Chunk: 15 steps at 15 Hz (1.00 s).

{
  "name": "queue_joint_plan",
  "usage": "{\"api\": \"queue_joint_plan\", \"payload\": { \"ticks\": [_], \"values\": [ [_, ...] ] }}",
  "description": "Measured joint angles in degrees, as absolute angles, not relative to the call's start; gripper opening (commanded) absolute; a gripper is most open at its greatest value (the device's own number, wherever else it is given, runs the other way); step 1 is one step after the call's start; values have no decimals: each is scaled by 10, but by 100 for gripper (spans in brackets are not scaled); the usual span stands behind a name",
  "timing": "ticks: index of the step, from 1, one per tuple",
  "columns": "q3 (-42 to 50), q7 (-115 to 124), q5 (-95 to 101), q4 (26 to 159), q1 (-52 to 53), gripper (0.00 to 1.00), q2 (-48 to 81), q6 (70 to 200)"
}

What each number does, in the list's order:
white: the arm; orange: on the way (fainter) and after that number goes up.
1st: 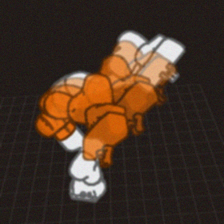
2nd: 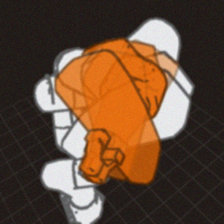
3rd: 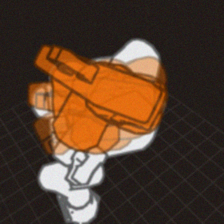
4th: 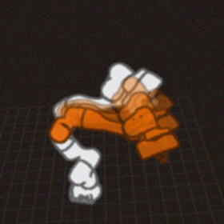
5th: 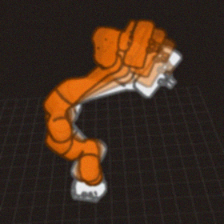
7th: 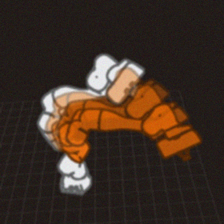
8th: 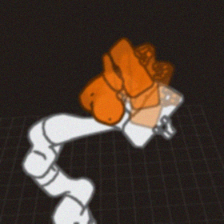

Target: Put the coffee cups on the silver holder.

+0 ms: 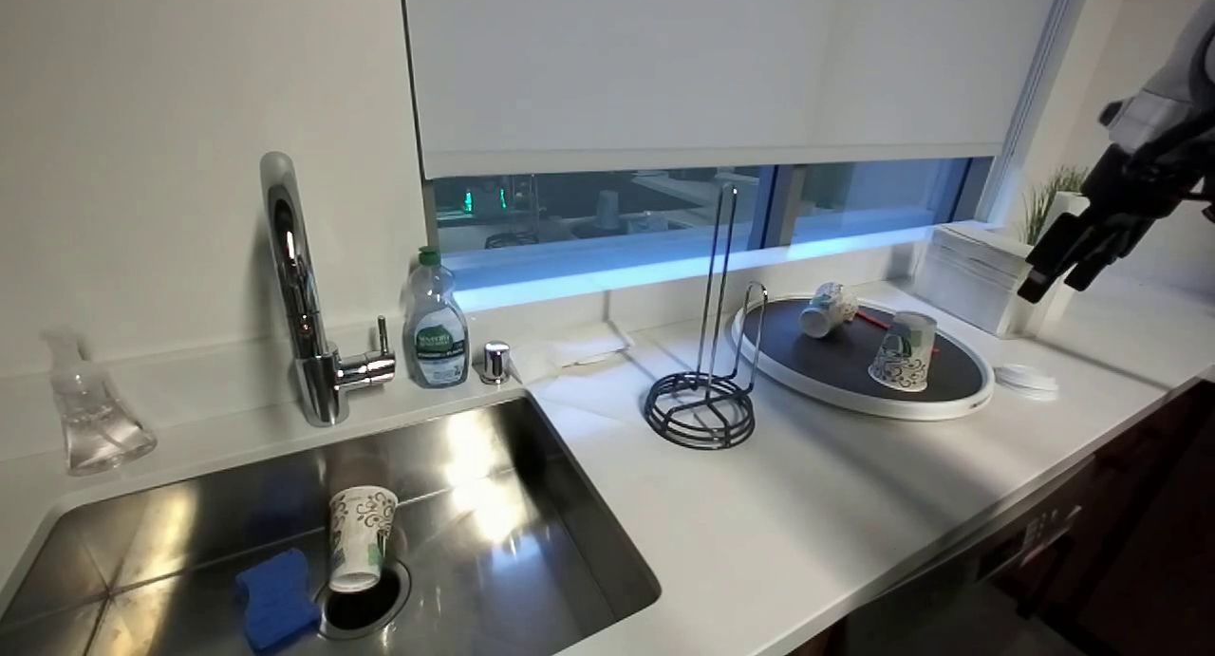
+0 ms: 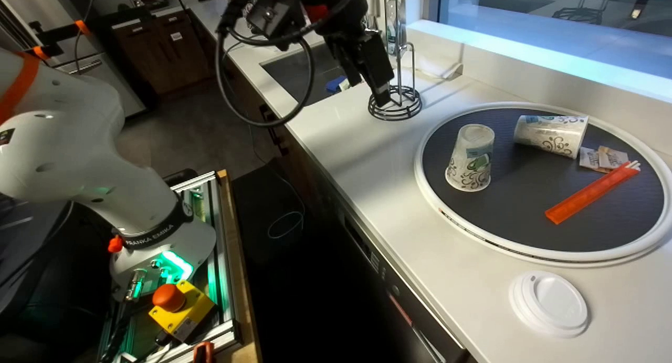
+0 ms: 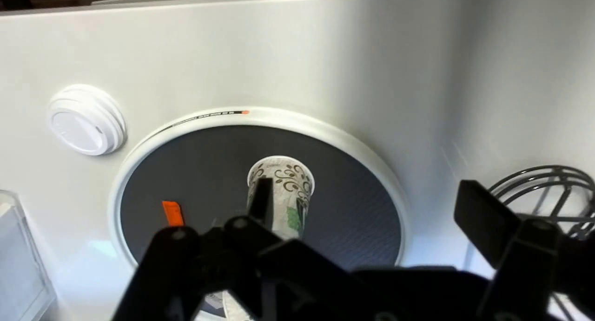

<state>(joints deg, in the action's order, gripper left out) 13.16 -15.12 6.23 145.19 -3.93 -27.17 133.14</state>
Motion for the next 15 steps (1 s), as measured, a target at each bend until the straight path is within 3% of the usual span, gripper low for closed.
{"api": "queue_joint_plan", "payload": {
  "ticks": [7,15],
  "values": [
    [156,-149,32,1371,-67,100,-131,1360],
    [140,-153,26,1360,-71,100,-105,1370]
  ]
}}
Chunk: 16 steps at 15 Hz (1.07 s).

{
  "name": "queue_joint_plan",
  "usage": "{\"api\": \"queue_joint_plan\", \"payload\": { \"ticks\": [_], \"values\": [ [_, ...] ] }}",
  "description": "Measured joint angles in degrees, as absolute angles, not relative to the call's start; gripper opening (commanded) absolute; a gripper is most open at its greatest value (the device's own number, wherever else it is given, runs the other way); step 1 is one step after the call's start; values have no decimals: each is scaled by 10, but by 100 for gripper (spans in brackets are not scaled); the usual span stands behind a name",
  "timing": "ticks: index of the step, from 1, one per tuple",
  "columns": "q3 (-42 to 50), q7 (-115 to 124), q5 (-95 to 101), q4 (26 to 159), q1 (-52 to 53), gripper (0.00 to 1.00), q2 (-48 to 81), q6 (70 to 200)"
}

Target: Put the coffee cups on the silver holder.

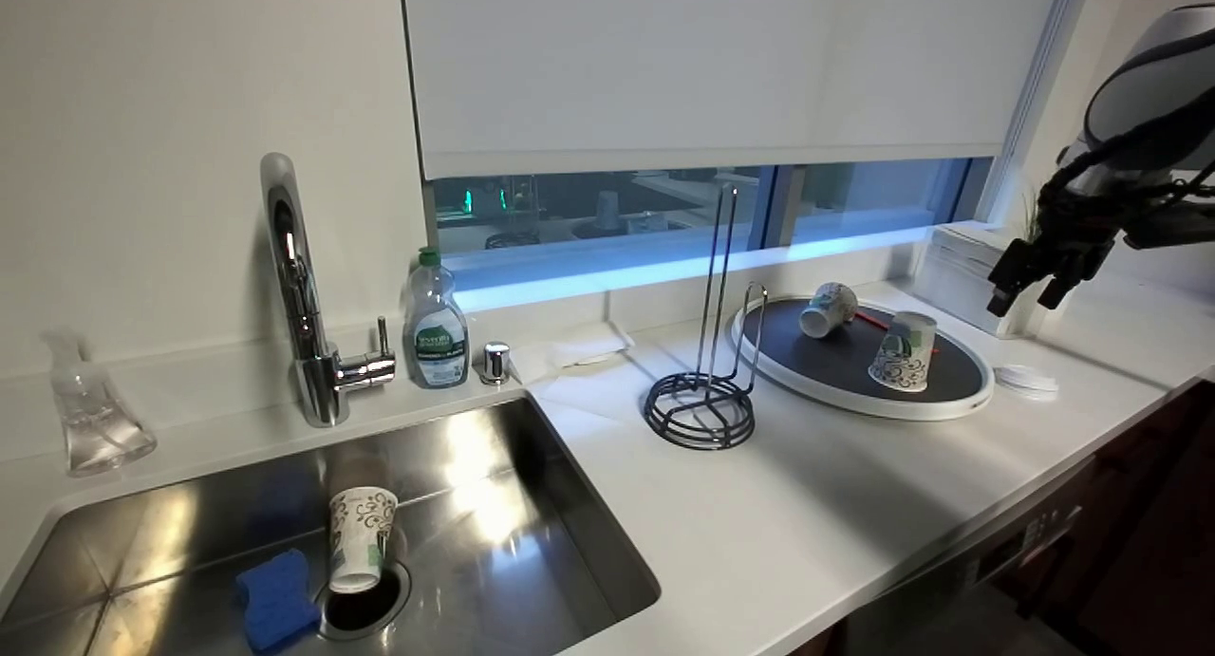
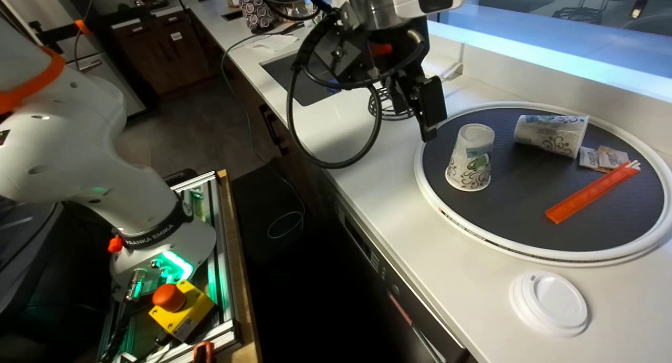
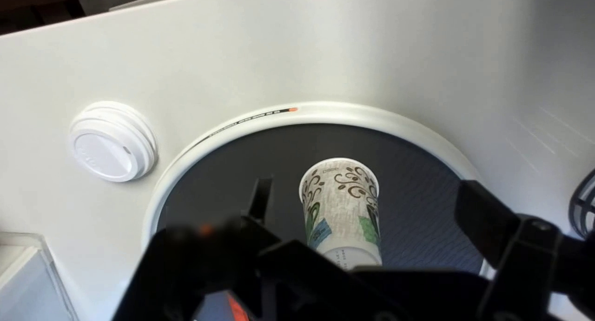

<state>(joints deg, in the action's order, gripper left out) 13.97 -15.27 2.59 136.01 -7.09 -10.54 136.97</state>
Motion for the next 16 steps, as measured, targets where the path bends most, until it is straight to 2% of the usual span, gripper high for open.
{"api": "queue_joint_plan", "payload": {
  "ticks": [16],
  "values": [
    [105,-187,-54,1227,-84,100,81,1437]
  ]
}}
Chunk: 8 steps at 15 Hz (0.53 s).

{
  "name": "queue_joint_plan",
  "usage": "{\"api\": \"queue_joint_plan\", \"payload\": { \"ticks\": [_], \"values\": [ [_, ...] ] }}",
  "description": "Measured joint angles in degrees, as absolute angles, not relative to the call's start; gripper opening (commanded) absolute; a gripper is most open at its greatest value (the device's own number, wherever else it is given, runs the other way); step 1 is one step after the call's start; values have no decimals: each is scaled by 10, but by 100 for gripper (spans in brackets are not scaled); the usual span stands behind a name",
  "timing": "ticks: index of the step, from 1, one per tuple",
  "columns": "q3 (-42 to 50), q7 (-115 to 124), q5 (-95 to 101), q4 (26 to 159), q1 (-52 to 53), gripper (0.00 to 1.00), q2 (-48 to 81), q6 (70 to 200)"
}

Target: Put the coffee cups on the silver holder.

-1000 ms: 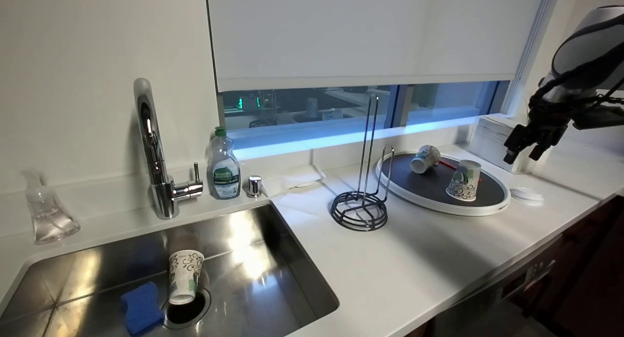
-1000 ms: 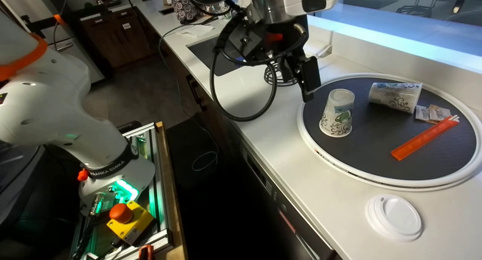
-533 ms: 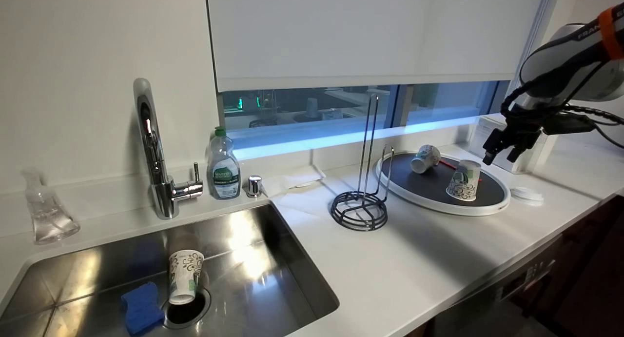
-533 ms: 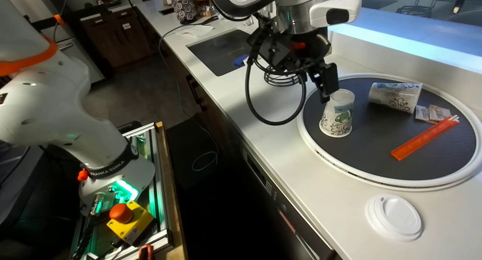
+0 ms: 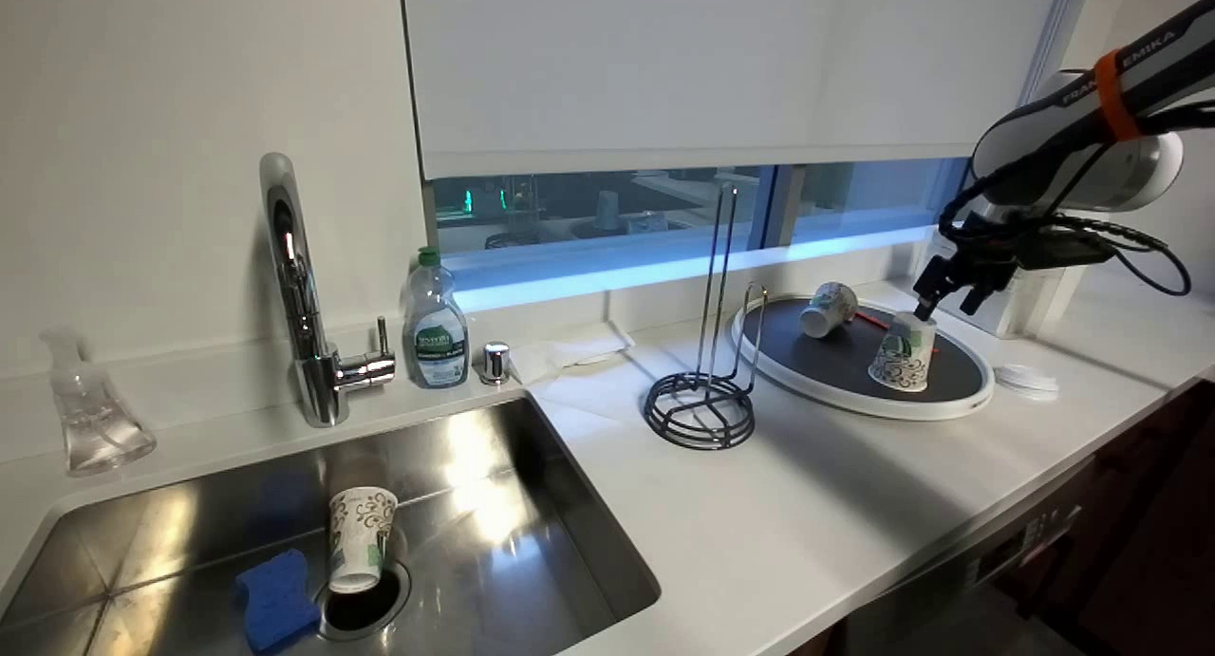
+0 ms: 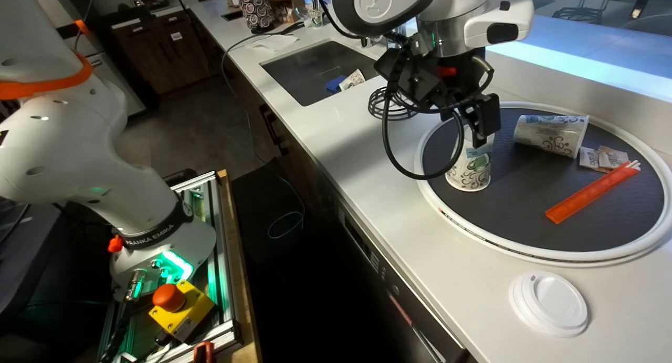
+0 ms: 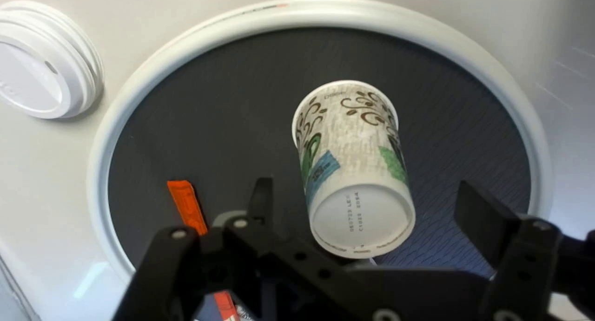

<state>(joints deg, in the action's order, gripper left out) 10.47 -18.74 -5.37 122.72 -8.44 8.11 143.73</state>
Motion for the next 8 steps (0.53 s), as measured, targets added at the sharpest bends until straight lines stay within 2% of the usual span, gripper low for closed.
{"api": "queue_joint_plan", "payload": {
  "ticks": [3,4,5,6,8],
  "values": [
    [95,-196,-62,1211,-94,98,103,1440],
    [92,-199,-64,1206,-98,83,109,1440],
    [89,-202,-66,1202,-102,73,116,1440],
    [86,-207,-70,1198,-106,70,122,1440],
    [78,-218,-79,1192,-114,52,131,1440]
  ]
}}
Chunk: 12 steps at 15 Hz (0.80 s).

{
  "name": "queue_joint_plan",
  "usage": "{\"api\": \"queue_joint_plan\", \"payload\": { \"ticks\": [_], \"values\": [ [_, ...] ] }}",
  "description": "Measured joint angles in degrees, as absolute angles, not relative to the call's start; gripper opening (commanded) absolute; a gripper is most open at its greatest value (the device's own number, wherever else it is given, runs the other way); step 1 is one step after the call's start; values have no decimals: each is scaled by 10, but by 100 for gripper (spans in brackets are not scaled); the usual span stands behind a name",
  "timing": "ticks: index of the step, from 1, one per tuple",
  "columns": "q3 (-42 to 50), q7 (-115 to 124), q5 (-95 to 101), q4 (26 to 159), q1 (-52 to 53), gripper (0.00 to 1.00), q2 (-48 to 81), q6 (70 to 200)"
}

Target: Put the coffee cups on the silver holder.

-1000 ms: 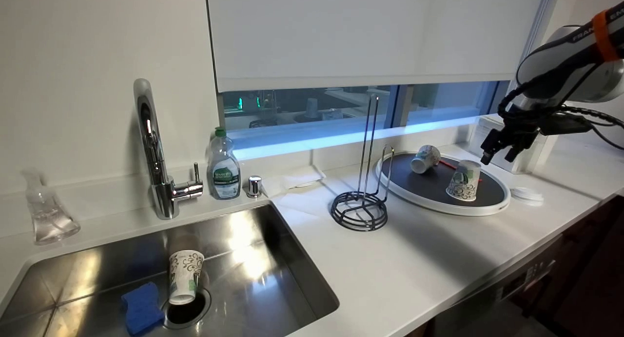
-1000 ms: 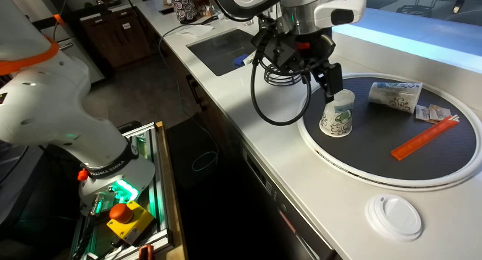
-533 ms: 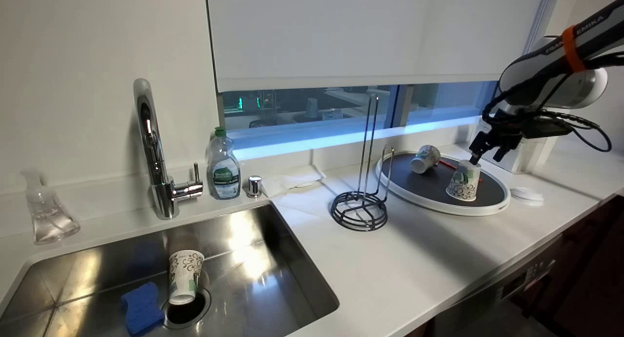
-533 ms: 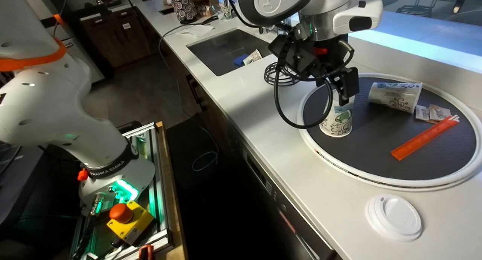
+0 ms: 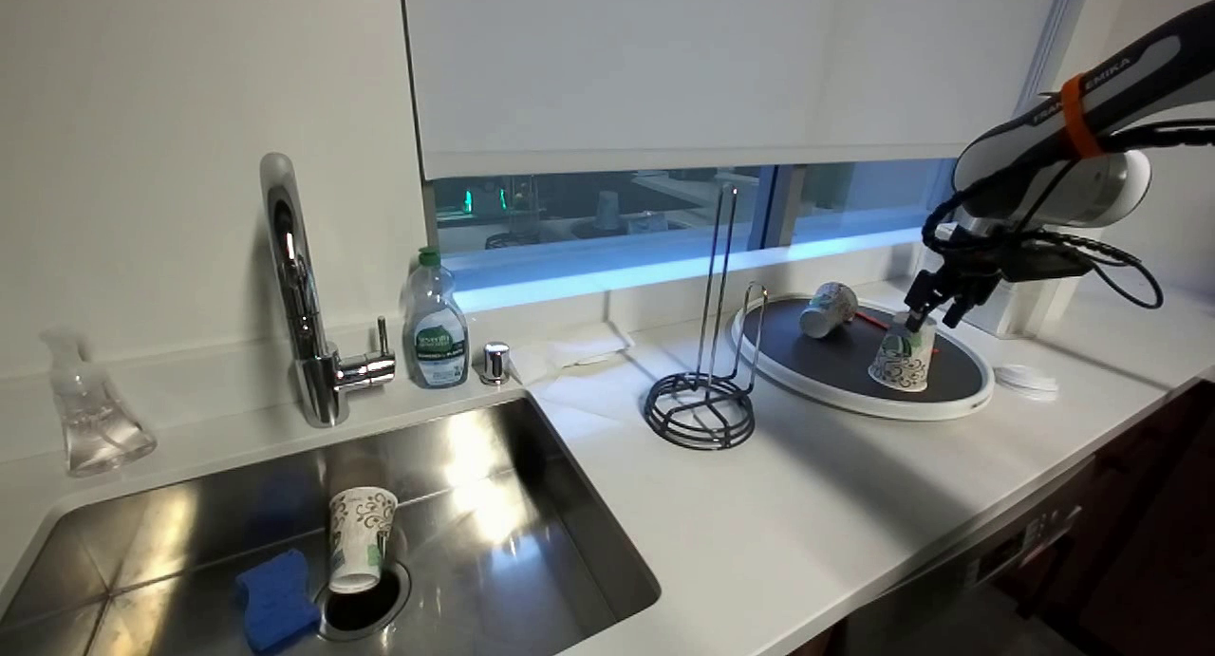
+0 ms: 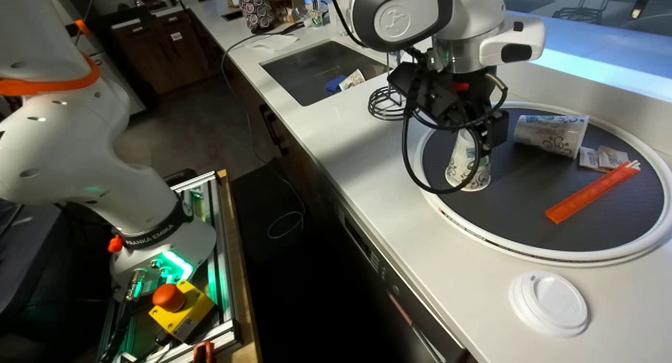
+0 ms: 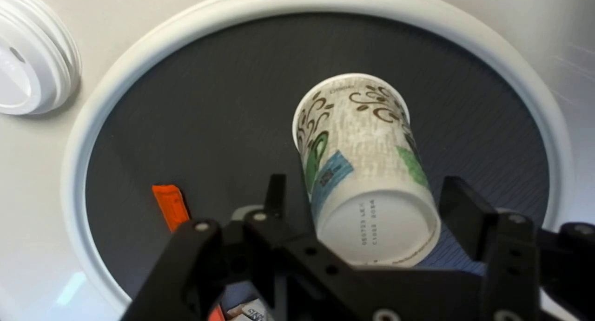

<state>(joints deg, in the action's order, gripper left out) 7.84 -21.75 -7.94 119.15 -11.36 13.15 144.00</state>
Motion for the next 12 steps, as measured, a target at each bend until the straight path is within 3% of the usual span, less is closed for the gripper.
{"api": "queue_joint_plan", "payload": {
  "ticks": [3,12],
  "values": [
    [70,-230,-89,1185,-123,34,137,1440],
    [54,-272,-99,1181,-135,33,124,1440]
  ]
}}
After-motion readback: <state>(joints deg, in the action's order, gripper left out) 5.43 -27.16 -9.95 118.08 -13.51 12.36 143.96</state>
